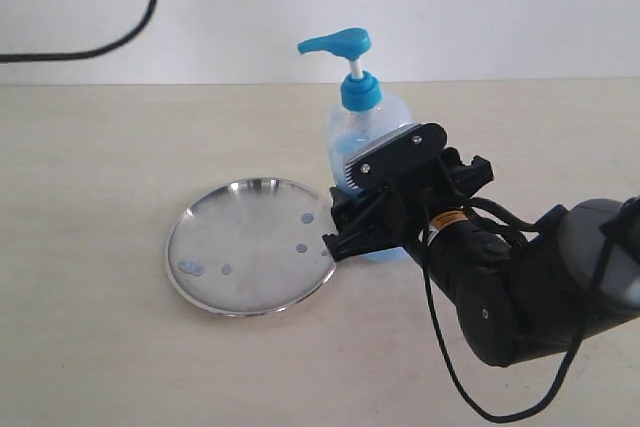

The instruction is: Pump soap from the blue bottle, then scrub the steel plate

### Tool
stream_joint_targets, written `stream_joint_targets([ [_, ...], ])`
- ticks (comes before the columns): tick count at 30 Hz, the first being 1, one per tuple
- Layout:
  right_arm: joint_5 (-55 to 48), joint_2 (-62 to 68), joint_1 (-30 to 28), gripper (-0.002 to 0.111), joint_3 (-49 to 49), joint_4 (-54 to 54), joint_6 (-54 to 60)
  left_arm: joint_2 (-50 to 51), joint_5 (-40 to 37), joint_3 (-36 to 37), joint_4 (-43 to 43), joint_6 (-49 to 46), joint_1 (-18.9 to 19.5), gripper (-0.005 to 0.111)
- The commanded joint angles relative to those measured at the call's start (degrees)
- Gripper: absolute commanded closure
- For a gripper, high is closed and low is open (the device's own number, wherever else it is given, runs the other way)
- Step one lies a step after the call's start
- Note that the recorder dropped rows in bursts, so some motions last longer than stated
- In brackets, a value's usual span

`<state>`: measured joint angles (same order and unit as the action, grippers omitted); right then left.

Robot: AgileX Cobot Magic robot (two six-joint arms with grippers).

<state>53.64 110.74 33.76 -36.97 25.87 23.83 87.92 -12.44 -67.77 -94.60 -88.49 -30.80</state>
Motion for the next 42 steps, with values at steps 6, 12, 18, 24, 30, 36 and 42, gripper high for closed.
stream_joint_targets([
  [6, 6.58, -0.08, -0.07, 0.108, 0.21, 5.87, -12.97, -12.73, 9.62, 2.94, -3.42, -4.03, -0.18, 0.103],
  [12, 7.37, -0.08, -0.07, 0.108, 0.21, 7.28, -12.78, -24.09, 22.50, 11.89, 2.43, -4.13, -0.18, 0.103],
  [18, 7.37, -0.08, -0.07, 0.103, 0.21, 7.02, -12.58, -39.28, 33.30, 25.18, 10.25, -4.13, -0.18, 0.103],
  [24, 7.37, -0.08, -0.07, 0.042, 0.21, 7.03, -8.32, -53.85, 25.13, 37.02, 14.93, -4.13, -0.18, 0.103],
  [30, 6.47, -0.08, -0.07, 0.003, 0.21, 7.92, -5.53, -66.40, 19.75, 49.40, 7.18, -4.13, -0.18, 0.103],
  [36, 6.51, -7.32, -0.07, 0.003, 0.21, 8.52, -0.09, -75.28, 19.72, 61.26, 6.83, -3.97, -0.18, 0.103],
  [42, -8.05, -24.70, -0.07, 0.003, 0.21, 9.86, 10.57, -79.56, 19.72, 61.26, -5.35, -4.08, -0.18, 0.103],
])
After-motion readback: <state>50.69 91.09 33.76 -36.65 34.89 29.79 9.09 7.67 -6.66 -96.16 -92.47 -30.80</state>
